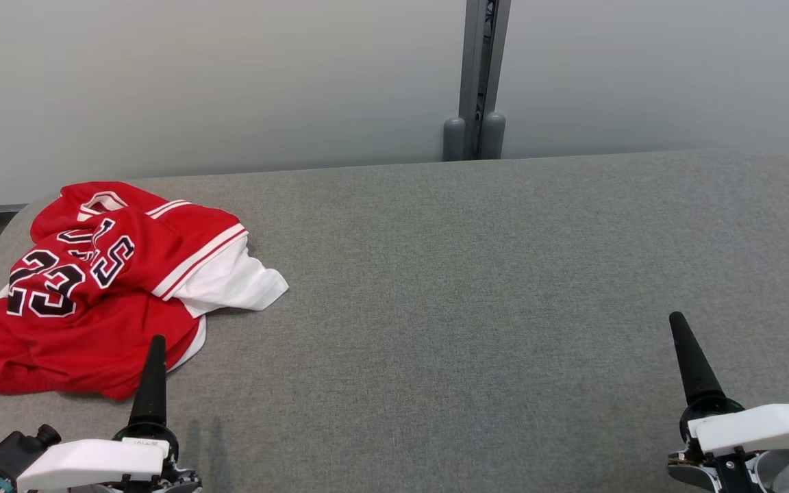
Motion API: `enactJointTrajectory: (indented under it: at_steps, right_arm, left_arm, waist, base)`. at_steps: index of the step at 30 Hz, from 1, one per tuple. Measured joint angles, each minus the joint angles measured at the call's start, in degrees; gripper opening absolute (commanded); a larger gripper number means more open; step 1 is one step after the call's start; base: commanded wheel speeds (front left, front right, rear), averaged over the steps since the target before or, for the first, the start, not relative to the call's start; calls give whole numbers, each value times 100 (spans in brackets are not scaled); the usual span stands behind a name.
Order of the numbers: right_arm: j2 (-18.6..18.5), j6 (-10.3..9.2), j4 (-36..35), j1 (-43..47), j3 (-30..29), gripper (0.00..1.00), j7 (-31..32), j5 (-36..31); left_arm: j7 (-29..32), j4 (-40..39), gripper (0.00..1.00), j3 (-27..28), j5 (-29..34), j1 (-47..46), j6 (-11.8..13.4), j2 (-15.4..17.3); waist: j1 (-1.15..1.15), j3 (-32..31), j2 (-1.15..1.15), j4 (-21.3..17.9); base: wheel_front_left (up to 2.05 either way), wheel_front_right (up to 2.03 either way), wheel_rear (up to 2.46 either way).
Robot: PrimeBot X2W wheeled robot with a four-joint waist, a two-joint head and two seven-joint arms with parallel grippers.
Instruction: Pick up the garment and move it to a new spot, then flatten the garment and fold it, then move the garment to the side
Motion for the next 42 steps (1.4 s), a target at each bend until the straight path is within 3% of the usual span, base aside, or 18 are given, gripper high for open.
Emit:
enactJointTrajectory:
  at_steps: [15,42]
  right_arm:
    - [-101,0,-147,88,219,100,-308,-1724]
    - [-102,1,-285,272,278,100,-795,-3853]
  left_arm:
    - [-320,-59,100,-63,1764,132,12,18]
    - [-800,-255,100,-69,3797,343,-32,60]
  waist:
    - [0,-23,0,-8]
    - [0,-56,0,-25]
  base:
    - [0,0,0]
    - [0,0,0]
